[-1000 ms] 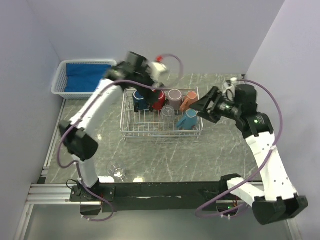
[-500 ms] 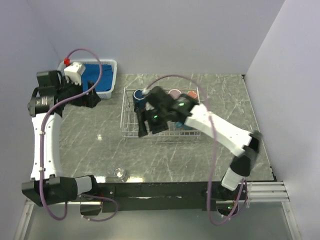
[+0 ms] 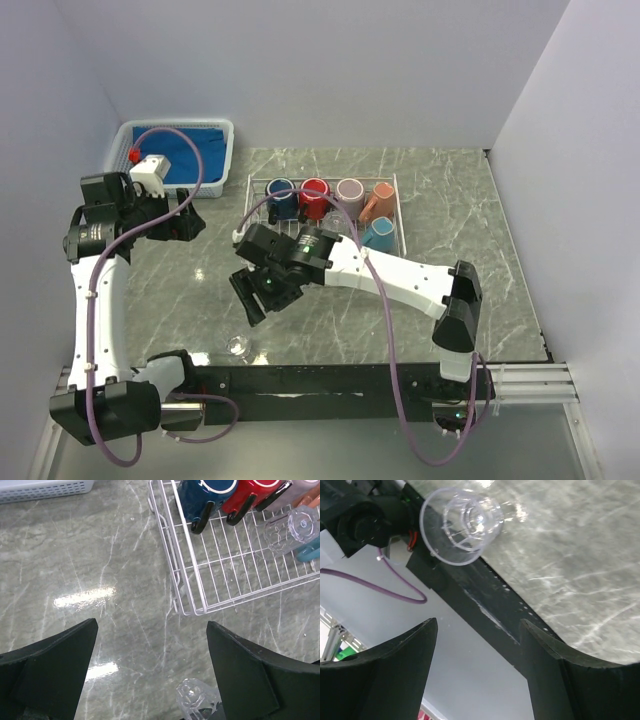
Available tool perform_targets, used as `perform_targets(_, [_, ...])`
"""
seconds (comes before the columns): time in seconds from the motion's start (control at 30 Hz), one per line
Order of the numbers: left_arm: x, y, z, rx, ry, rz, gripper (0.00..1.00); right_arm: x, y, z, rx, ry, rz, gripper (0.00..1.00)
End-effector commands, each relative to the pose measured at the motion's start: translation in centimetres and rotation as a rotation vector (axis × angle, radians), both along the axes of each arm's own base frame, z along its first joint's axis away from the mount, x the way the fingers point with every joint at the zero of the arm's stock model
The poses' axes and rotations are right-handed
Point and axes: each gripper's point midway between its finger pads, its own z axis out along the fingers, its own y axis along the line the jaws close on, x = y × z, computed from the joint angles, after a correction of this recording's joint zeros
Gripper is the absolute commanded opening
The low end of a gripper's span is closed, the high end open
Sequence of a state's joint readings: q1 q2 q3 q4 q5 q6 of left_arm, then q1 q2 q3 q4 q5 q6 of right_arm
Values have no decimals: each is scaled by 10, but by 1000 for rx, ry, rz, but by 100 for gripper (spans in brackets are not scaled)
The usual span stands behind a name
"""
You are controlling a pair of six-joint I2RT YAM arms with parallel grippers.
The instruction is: Load the cups into the dish rack
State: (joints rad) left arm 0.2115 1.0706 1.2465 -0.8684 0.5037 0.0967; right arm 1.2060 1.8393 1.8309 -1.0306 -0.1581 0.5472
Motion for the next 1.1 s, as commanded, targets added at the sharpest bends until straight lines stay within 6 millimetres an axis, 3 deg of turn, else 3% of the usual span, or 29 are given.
perform_targets(0.0, [8,0,13,-26,-52,17,97,-13,30,-4,36,8,21,73])
perform_targets(0.23, [1,-9,22,-36,-61,-45,96,-16,68,-31,3,19,27,73])
perform_targets(0.33, [-1,-13,29,-42,-87,-65,96,-12,76,-39,-13,15,23,72])
perform_targets(0.73, [-2,-19,36,-64,-83,-102,96,7,55,-77,-86,7,-50,71])
perform_targets(1.07, [-4,-22,41,-77,-92,-116,97,7,58,-93,-94,24,-50,68])
